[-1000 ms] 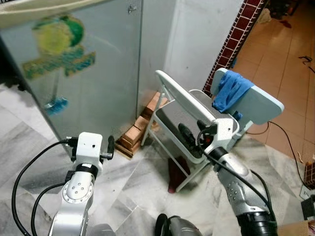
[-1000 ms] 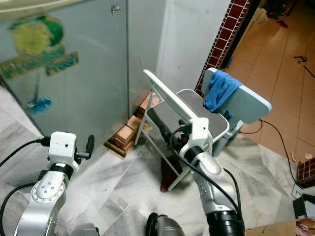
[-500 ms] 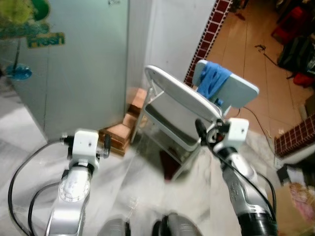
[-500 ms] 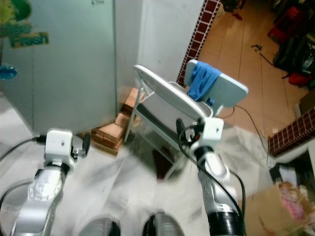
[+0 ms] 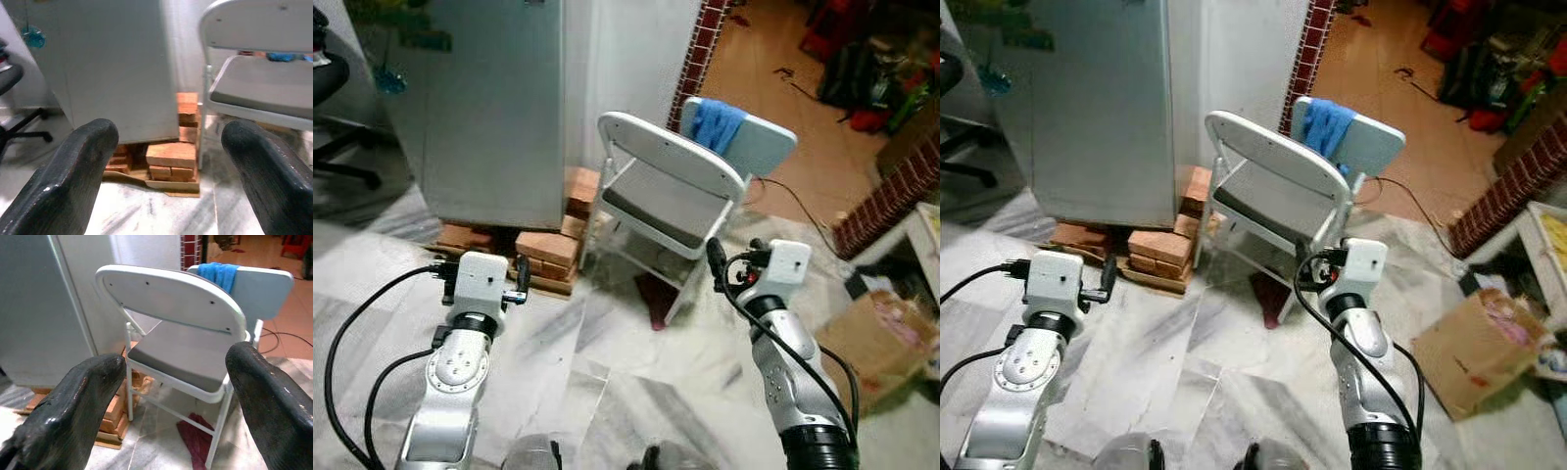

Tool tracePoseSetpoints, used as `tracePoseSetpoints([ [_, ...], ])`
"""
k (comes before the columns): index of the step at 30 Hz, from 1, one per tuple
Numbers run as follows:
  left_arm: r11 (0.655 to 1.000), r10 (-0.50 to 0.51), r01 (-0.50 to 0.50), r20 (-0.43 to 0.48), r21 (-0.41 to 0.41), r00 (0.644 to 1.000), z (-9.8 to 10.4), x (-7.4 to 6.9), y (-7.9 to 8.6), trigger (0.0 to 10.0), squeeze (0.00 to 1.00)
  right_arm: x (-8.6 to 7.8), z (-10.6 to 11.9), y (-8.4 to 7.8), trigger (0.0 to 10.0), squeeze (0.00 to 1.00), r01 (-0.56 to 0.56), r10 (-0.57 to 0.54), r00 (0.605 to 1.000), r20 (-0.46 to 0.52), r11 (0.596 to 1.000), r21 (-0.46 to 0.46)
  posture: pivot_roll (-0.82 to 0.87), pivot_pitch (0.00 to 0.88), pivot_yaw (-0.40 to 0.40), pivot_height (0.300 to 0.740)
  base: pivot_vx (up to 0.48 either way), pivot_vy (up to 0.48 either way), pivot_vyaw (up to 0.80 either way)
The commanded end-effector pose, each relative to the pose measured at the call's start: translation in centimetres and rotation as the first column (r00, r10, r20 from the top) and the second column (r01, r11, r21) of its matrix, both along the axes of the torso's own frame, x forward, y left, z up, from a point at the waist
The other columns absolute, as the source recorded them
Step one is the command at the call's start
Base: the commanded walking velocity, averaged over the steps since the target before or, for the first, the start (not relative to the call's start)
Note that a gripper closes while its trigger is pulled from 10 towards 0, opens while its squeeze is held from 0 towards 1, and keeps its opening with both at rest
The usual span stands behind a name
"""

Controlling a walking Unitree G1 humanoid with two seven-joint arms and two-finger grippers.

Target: Restocking fridge

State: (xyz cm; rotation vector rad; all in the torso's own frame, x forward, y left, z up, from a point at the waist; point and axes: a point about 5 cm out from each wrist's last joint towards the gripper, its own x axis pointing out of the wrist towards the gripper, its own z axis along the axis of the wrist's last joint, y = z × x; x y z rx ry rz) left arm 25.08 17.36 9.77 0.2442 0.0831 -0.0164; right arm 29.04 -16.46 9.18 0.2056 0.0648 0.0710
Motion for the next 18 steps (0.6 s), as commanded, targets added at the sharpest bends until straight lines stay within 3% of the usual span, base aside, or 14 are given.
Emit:
tracePoseSetpoints([
  [1, 1.000, -0.030, 0.030, 0.004, -0.006, 1.000, 0.0, 0.1, -0.5, 10.0, 0.00, -0.1, -0.2, -1.0, 10.0, 0.00, 0.033, -0.033, 0.999, -0.004, 0.999, -0.018, 0.09, 0.078, -0.080, 0.740, 0.000, 0.480, -0.80],
  [6, 0.999, -0.039, 0.039, -0.002, -0.012, 0.999, -0.1, 0.1, -0.3, 10.0, 0.00, -0.3, -0.4, -1.1, 10.0, 0.00, 0.057, -0.057, 0.998, 0.000, 0.998, -0.012, 0.08, 0.069, -0.054, 0.740, 0.000, 0.480, -0.75],
  [18, 0.995, -0.092, 0.092, -0.026, -0.025, 0.995, -0.8, 0.5, -1.4, 10.0, 0.00, -1.6, -1.3, -2.1, 10.0, 0.00, 0.127, -0.127, 0.992, -0.012, 0.992, -0.020, 0.06, 0.055, -0.038, 0.740, 0.000, 0.480, 0.00],
])
